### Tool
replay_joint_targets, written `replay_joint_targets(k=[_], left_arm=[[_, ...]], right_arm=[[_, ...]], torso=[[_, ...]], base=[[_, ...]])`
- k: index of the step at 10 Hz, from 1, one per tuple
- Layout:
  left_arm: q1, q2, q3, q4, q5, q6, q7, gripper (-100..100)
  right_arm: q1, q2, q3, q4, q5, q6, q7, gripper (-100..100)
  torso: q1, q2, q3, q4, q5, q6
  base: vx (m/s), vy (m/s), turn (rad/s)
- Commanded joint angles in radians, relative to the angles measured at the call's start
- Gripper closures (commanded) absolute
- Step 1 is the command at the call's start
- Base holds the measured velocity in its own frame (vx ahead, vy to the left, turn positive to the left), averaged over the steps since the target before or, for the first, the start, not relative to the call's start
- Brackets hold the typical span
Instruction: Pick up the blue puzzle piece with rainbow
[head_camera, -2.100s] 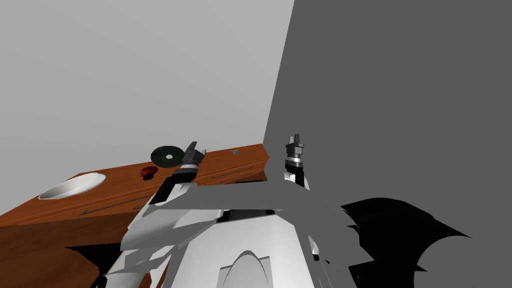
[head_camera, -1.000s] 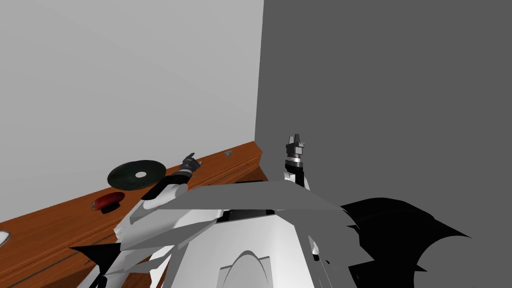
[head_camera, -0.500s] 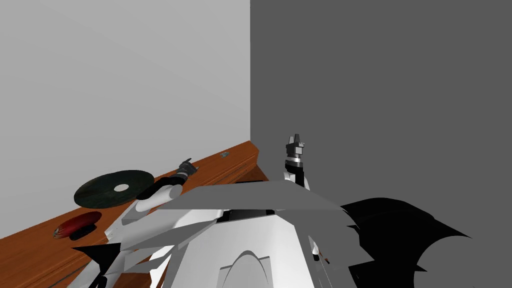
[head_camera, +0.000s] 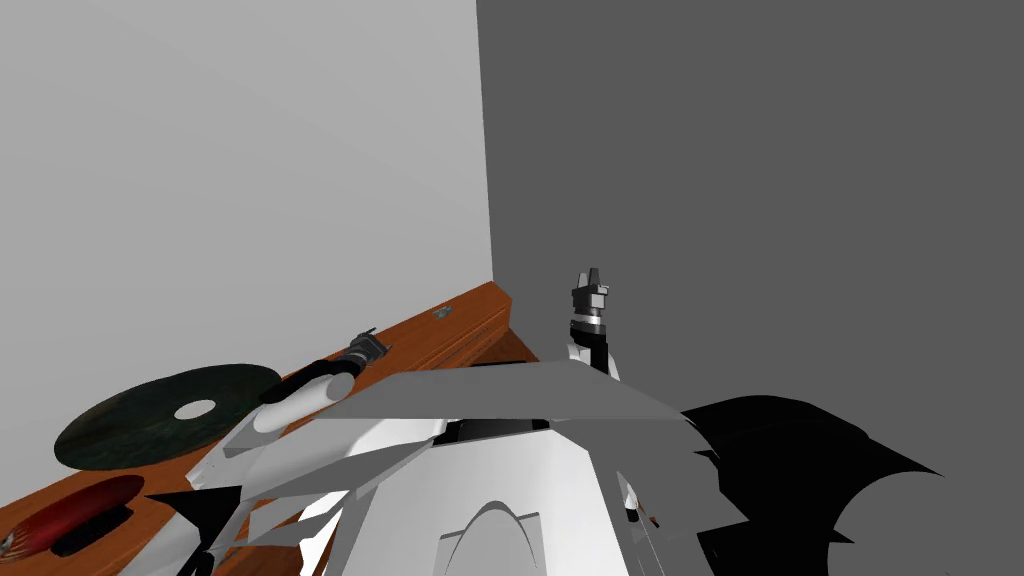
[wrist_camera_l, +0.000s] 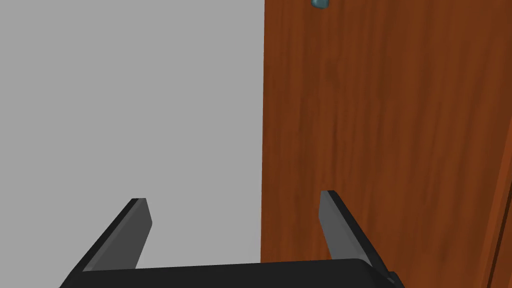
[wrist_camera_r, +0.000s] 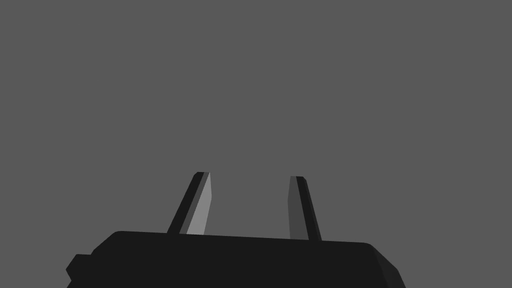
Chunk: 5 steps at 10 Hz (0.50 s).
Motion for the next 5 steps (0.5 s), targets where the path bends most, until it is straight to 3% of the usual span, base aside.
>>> replay_joint_targets(k=[1, 4, 5], left_arm=[[-0.02, 0.025, 0.011, 0.05, 0.037, 0.042, 0.015, -100], [-0.033, 0.042, 0.024, 0.127, 0.064, 0.088, 0.031, -100], [-0.033, 0.042, 0.024, 0.133, 0.064, 0.088, 0.031, -100]], right_arm=[[0.0, 0.0, 0.0, 0.0, 0.0, 0.0, 0.0, 0], [0.0, 0.0, 0.0, 0.0, 0.0, 0.0, 0.0, 0], [0.0, 0.0, 0.0, 0.0, 0.0, 0.0, 0.0, 0]], torso=[[0.0, 0.0, 0.0, 0.0, 0.0, 0.0], [0.001, 0.0, 0.0, 0.0, 0.0, 0.001], [0.001, 0.0, 0.0, 0.0, 0.0, 0.0]], base=[[-0.003, 0.015, -0.27], [-0.011, 0.033, -0.248], [-0.006, 0.017, 0.001]])
